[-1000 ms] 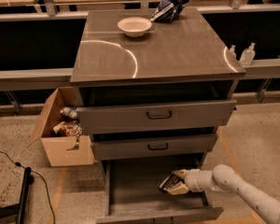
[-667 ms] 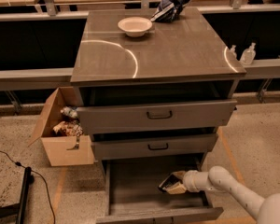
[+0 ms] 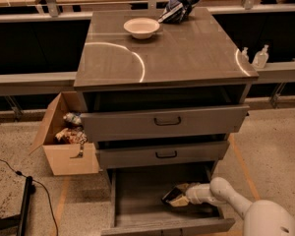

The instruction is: Place rxbar chocolate into bottom drawer

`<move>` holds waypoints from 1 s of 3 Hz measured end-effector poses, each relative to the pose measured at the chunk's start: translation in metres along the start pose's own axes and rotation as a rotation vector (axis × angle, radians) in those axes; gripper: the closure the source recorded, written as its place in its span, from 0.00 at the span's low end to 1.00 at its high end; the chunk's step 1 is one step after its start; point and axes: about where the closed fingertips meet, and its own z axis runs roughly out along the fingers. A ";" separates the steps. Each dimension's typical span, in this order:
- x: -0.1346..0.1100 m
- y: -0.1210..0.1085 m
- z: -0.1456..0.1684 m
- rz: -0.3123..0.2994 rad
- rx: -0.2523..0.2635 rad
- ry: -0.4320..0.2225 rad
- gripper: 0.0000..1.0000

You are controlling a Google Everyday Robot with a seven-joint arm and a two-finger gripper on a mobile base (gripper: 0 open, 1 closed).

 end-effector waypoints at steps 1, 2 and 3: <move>0.011 0.000 0.024 0.013 -0.003 0.040 0.84; 0.014 0.000 0.037 0.016 -0.001 0.054 0.61; 0.012 0.002 0.040 0.017 0.000 0.066 0.38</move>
Offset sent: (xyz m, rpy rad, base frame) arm 0.0130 0.0216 -0.0446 -0.0617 0.0390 -0.0122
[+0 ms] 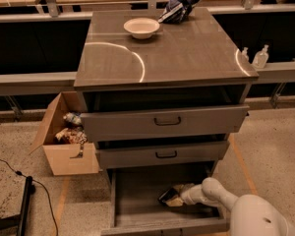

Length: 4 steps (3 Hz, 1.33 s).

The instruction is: Place rxbar chocolate into bottom drawer

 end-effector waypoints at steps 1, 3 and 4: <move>-0.004 0.006 -0.005 0.001 -0.005 0.005 0.15; -0.028 0.012 -0.056 0.023 0.048 -0.021 0.00; -0.041 0.002 -0.126 0.048 0.162 -0.027 0.00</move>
Offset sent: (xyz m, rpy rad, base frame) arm -0.0207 -0.0037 0.0476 0.0059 0.0019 -0.0085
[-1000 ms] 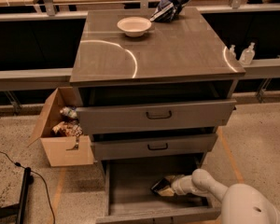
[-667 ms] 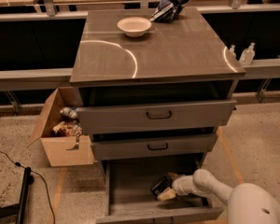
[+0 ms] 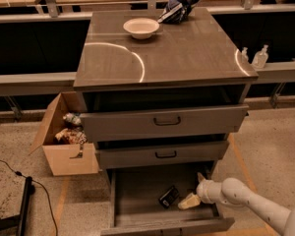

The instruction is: Place rxbar chocolate into bottom drawer

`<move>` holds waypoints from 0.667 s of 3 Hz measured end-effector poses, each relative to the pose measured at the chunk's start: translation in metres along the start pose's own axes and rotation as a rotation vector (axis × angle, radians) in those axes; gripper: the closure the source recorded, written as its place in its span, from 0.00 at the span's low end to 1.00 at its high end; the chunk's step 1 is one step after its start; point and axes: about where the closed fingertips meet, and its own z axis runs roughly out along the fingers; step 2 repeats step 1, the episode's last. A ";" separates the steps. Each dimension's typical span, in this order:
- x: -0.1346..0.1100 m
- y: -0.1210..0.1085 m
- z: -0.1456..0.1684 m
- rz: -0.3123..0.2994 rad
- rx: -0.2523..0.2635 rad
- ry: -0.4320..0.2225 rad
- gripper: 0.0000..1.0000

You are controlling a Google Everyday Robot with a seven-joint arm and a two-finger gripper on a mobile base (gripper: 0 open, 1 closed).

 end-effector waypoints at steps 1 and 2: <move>-0.006 0.003 -0.007 -0.012 0.000 0.002 0.00; -0.006 0.003 -0.007 -0.012 0.000 0.002 0.00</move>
Offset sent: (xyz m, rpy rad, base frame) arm 0.0000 0.0000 0.0000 0.0000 0.0000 0.0000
